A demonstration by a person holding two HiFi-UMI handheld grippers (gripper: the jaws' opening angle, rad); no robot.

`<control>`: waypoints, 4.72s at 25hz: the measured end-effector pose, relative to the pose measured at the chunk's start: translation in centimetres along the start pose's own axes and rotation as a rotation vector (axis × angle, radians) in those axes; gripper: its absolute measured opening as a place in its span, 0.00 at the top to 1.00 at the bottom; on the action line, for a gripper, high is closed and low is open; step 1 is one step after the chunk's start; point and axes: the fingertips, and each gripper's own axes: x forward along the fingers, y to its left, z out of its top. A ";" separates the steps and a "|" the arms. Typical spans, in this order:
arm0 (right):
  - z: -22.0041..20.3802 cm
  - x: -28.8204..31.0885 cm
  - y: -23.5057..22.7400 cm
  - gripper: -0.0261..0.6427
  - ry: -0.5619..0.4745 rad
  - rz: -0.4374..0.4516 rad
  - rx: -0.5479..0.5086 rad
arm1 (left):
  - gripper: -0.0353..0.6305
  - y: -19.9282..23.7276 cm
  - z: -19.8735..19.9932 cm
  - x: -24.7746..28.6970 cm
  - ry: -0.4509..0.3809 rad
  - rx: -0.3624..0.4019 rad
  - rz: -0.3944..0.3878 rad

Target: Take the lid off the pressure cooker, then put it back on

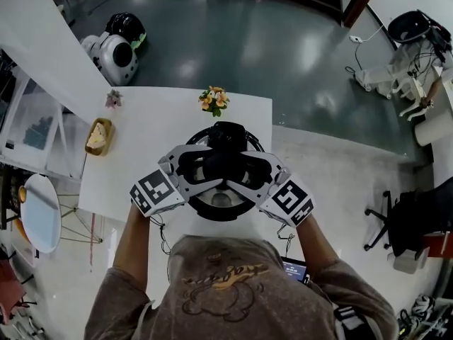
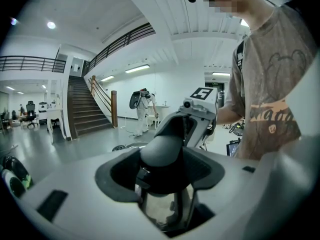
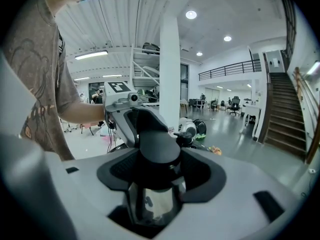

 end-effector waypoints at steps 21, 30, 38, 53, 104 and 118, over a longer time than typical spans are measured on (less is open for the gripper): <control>0.0 0.5 0.4 0.57 0.035 -0.214 0.094 | 0.54 0.3 -0.6 -0.4 0.015 0.061 -0.180; 0.1 0.8 0.0 0.57 0.043 -0.374 0.176 | 0.54 1.0 -0.6 -0.1 0.007 0.115 -0.353; 0.1 0.6 0.2 0.57 0.028 -0.497 0.236 | 0.54 1.0 -0.5 0.1 -0.002 0.161 -0.471; 0.1 0.4 0.3 0.57 0.051 -0.580 0.253 | 0.55 0.8 -0.3 0.1 -0.013 0.191 -0.523; 14.7 22.9 14.7 0.57 -0.073 0.070 -0.077 | 0.54 6.4 -7.1 -29.8 0.027 -0.006 0.186; 7.6 27.7 15.3 0.57 -0.013 0.044 -0.055 | 0.54 6.7 -15.3 -28.1 0.056 -0.041 0.143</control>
